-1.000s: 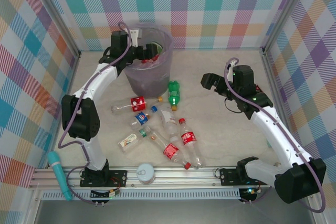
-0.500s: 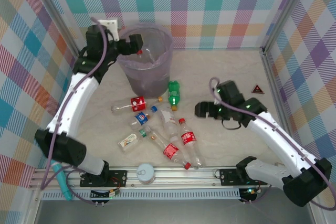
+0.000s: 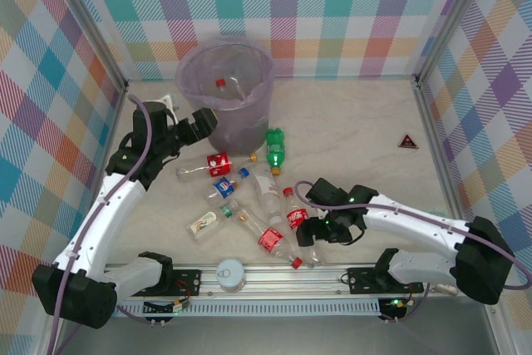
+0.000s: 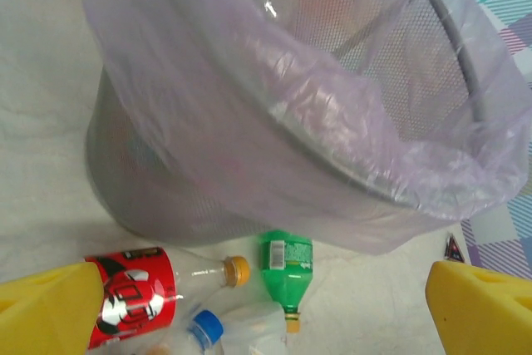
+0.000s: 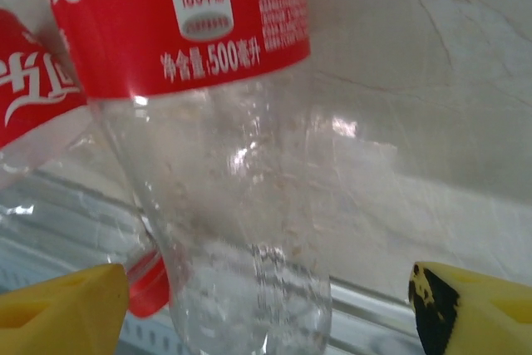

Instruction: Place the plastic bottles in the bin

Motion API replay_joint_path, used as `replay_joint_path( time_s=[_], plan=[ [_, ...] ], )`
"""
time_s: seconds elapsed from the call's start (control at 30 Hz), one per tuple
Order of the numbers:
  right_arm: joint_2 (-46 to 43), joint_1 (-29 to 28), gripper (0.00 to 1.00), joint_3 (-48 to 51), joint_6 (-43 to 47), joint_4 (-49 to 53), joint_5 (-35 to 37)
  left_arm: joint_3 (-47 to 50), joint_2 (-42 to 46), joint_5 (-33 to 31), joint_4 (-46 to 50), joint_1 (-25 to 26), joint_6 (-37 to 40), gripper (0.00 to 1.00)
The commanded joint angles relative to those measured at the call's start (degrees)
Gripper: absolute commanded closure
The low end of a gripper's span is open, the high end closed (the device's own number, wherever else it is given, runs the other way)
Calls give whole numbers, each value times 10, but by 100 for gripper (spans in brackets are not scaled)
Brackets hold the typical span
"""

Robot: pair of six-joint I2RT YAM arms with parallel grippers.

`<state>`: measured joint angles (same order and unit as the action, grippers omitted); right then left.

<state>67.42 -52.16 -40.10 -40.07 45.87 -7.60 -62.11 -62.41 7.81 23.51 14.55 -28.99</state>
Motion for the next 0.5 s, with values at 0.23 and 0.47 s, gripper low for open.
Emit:
replay_joint_path(
  time_s=[0.23, 0.47],
  plan=[
    [81, 12, 22, 21, -12, -87, 32, 0, 4, -5, -22, 58, -6, 1],
    [48, 70, 35, 48, -21, -86, 44, -13, -8, -35, -71, 110, 28, 1]
  ],
)
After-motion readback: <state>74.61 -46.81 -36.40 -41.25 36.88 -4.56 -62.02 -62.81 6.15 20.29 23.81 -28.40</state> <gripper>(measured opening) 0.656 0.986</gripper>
